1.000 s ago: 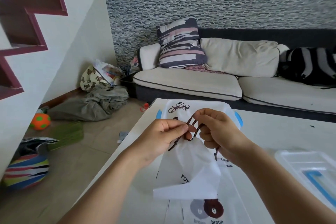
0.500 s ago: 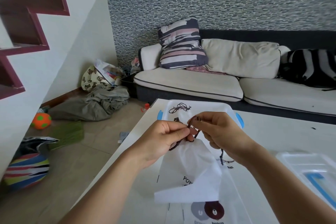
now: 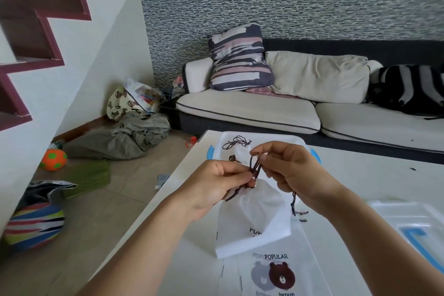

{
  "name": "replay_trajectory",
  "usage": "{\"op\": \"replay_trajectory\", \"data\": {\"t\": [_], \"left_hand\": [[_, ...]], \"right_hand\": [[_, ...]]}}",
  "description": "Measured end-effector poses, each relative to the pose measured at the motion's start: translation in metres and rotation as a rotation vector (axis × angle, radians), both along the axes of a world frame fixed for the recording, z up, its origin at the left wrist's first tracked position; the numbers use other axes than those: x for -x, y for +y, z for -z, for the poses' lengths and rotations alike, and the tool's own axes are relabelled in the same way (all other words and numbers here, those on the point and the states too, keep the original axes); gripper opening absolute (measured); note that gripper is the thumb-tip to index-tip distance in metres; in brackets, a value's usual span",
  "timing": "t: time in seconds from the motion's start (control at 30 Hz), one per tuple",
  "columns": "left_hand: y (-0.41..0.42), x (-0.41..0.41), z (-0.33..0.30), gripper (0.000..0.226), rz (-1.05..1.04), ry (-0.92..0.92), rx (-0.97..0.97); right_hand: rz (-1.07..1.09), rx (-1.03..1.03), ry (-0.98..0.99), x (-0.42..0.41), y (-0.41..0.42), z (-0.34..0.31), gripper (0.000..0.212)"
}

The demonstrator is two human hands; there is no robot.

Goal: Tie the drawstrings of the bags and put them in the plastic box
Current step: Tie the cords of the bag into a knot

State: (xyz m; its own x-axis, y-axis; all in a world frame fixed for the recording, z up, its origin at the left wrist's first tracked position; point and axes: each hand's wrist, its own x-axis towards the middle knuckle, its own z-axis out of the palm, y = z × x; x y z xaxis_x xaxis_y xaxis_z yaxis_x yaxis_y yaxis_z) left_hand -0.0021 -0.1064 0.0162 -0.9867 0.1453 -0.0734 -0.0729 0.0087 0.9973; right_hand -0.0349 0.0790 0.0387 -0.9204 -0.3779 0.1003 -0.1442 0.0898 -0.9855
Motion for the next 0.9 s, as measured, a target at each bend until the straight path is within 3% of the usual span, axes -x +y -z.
{"op": "replay_trajectory", "data": {"t": [0.1,0.23,0.33,0.47,0.57,0.7,0.9], "left_hand": [[0.003,0.0,0.0,0.02,-0.08,0.021,0.024],[0.003,0.005,0.004,0.02,-0.267,0.004,-0.116],[0.004,0.004,0.004,0.017,-0.296,0.01,-0.072],[0.009,-0.005,-0.003,0.016,-0.153,0.093,0.133],[0.015,-0.01,-0.005,0.021,-0.111,0.116,0.208],[0.017,-0.012,-0.006,0.024,-0.086,0.088,0.166],[0.02,-0.013,-0.008,0.029,-0.026,-0.063,-0.071]], "right_hand": [[-0.01,-0.06,0.04,0.001,0.005,-0.003,0.022],[0.083,-0.399,0.227,-0.003,0.014,-0.009,0.018],[0.044,-0.347,0.331,-0.01,0.009,-0.013,0.01],[-0.036,-0.362,0.575,-0.019,-0.005,-0.018,0.015],[0.01,-0.314,0.572,-0.018,-0.01,-0.011,0.018],[0.144,-0.233,0.527,-0.013,-0.012,-0.004,0.01],[0.076,-0.163,0.388,-0.012,-0.01,-0.006,0.022]]}}
